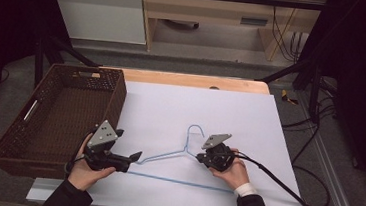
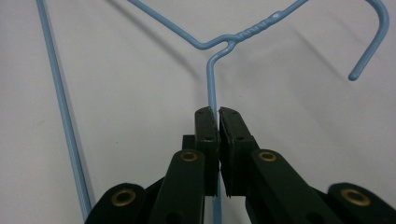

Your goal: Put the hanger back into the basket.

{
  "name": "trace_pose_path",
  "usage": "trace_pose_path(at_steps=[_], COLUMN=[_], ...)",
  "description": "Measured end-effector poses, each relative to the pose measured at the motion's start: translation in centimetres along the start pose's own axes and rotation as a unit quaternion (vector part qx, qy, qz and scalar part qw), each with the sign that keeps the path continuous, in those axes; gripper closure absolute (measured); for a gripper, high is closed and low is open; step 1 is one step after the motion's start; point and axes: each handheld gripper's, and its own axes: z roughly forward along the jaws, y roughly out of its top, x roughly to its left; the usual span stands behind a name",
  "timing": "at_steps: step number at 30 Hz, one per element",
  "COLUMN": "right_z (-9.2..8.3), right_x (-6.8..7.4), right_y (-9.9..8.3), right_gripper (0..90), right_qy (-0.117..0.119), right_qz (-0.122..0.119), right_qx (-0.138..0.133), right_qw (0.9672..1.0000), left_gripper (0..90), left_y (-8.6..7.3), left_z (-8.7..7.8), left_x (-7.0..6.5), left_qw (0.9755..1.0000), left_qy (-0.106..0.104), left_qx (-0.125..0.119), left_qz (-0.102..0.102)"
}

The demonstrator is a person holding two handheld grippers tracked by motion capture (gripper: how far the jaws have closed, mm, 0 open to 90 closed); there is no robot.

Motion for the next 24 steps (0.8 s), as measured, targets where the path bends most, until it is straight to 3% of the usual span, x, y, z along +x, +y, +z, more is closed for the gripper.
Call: trace_pose_path(at_steps=[6, 15, 21, 24], right_z=[-0.6, -0.8, -0.9, -0.9], right_x=[0.2, 0.2, 0.3, 0.3], right_y=[0.1, 0.1, 0.2, 0.2], right_gripper=[87.5, 87.6, 87.6, 87.6], right_qy=[0.0, 0.0, 0.0, 0.0], right_qz=[-0.003, -0.01, -0.01, -0.012], right_qx=[-0.007, -0.012, -0.015, -0.013], right_qw=[1.0, 0.9999, 0.9998, 0.9998], left_gripper=[8.5, 11.6, 13.3, 15.9], left_y=[0.6, 1.1, 1.0, 0.9], left_z=[2.1, 4.3, 6.6, 7.7], left_x=[-1.3, -1.6, -2.0, -2.5], left_qw=[0.9993, 0.9979, 0.9949, 0.9919], left_qy=[-0.014, -0.025, -0.028, -0.032], left_qx=[0.027, 0.051, 0.085, 0.103], left_qz=[0.022, 0.03, 0.046, 0.066])
